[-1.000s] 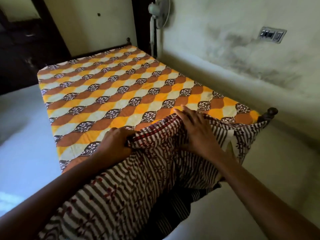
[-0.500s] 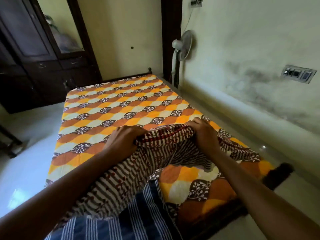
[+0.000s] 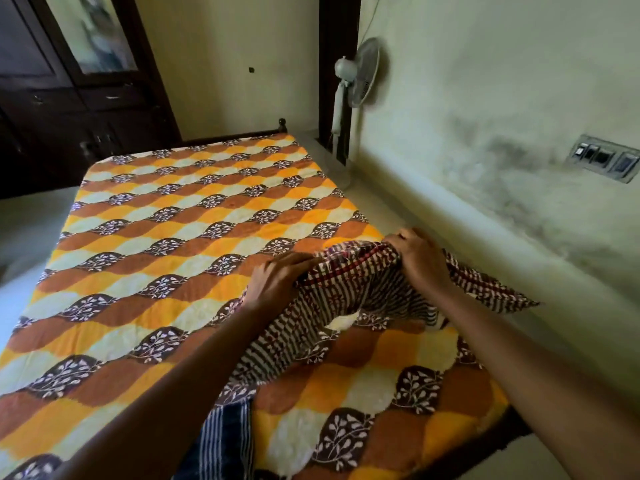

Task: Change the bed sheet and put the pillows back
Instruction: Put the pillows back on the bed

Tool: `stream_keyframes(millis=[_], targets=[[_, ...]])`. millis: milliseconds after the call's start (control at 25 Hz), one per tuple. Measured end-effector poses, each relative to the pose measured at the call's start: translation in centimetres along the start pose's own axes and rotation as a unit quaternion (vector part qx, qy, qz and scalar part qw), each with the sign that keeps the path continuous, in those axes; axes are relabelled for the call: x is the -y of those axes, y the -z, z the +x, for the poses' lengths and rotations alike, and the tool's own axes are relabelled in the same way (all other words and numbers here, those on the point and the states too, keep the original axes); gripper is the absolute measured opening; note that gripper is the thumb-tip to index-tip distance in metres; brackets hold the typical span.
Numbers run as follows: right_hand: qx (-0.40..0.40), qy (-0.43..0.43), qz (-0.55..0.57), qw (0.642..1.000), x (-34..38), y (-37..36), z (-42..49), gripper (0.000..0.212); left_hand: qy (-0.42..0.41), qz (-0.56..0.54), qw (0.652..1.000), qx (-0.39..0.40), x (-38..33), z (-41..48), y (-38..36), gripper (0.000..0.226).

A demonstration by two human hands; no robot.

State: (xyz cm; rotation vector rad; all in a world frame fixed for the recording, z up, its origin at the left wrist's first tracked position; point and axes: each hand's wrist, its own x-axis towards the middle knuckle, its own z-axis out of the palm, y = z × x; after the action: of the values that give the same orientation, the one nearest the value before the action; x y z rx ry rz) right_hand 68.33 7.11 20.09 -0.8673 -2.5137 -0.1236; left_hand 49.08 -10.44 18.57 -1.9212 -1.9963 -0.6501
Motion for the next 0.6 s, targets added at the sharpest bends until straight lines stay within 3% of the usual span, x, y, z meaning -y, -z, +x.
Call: stream_keyframes(millis=[80,160,240,360,480,560,600], targets=[[-0.021,0.024,-0.018,0.999,-3.0,-2.0,-1.0,0.044,-0.021,0.014,1.000,-0.012,-0.8,0.2,-3.3,0.035],[0.014,0.059,-0.035,0.998,-5.4,-4.8,-3.7,0.042,-0.011,0.013,1.000,0.006,-2.2,-1.9,-7.4,0.036],[0.097,0.092,-0.054,0.990,-7.0,-8.4,-7.8,0.032,0.009,0.004,0.999,0.048,-4.5,-6.0,-11.4,0.042],[0.238,0.111,-0.054,0.963,-9.3,-12.6,-14.3,0.049,0.044,0.001,0.990,0.136,-9.7,-11.4,-16.6,0.042],[0.299,0.121,-0.018,0.946,-11.3,-13.7,-17.7,0.056,0.142,0.023,0.973,0.178,-14.9,-14.1,-19.6,0.056],[0.297,0.121,-0.007,0.947,-12.0,-13.6,-18.0,0.069,0.281,0.019,0.945,0.167,-17.6,-15.3,-20.3,0.083],[0.307,0.118,-0.008,0.944,-12.4,-13.6,-18.2,0.078,0.385,-0.006,0.913,0.134,-19.5,-15.2,-20.0,0.090]])
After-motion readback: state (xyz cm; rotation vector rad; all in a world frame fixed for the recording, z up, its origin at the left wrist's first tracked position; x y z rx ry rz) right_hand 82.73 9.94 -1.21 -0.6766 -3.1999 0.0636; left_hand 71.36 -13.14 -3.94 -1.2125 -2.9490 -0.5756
